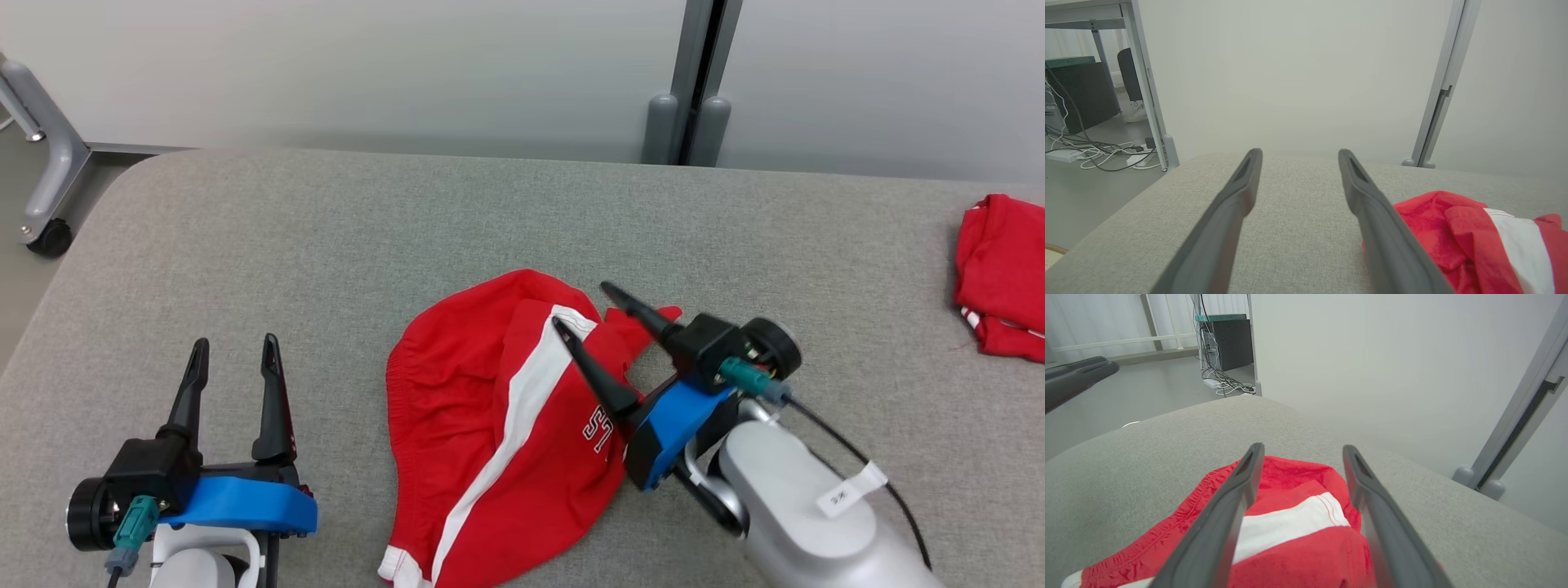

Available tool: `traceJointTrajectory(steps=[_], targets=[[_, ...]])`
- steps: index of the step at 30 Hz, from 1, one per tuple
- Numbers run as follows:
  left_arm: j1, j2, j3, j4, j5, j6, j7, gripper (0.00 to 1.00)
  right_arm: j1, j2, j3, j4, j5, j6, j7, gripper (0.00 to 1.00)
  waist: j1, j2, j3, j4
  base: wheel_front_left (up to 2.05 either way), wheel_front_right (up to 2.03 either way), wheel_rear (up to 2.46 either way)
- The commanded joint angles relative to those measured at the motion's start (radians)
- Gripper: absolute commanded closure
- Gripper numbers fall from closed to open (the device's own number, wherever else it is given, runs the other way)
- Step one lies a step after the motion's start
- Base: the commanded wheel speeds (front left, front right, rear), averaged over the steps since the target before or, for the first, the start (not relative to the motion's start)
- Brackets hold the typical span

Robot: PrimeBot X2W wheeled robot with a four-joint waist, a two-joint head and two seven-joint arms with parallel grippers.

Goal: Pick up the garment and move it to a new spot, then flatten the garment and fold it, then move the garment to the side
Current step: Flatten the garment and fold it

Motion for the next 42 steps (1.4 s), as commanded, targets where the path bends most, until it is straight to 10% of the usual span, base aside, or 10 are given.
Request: traceJointTrajectory(steps=[1, 23, 26, 42], targets=[[-0.002, -0.002, 0.002, -0.004, 0.006, -0.003, -0.004, 0.0, -0.024, -0.003, -0.012, 0.007, -0.009, 0.0, 0.004, 0.0, 0.0, -0.0001, 0.003, 0.004, 0.0, 0.0, 0.0], [-0.061, -0.021, -0.03, 0.015, -0.008, -0.012, -0.004, 0.0, -0.175, 0.017, 0.091, 0.372, 0.054, 0.0, 0.24, 0.0, 0.0, -0.0001, 0.069, 0.097, 0.0, 0.0, 0.0], [-0.055, -0.023, -0.026, 0.017, -0.008, -0.012, -0.004, 0.0, -0.182, 0.017, 0.115, 0.386, 0.087, 0.0, 0.204, 1.0, 0.0, -0.0001, 0.065, 0.097, 0.0, 0.0, 0.0], [0.0, -0.024, 0.003, 0.015, 0.001, -0.005, -0.004, 0.0, -0.154, -0.032, 0.052, 0.345, 0.123, 0.0, -0.014, 1.0, 0.0, -0.0001, 0.005, -0.012, 0.0, 0.0, 0.0]])
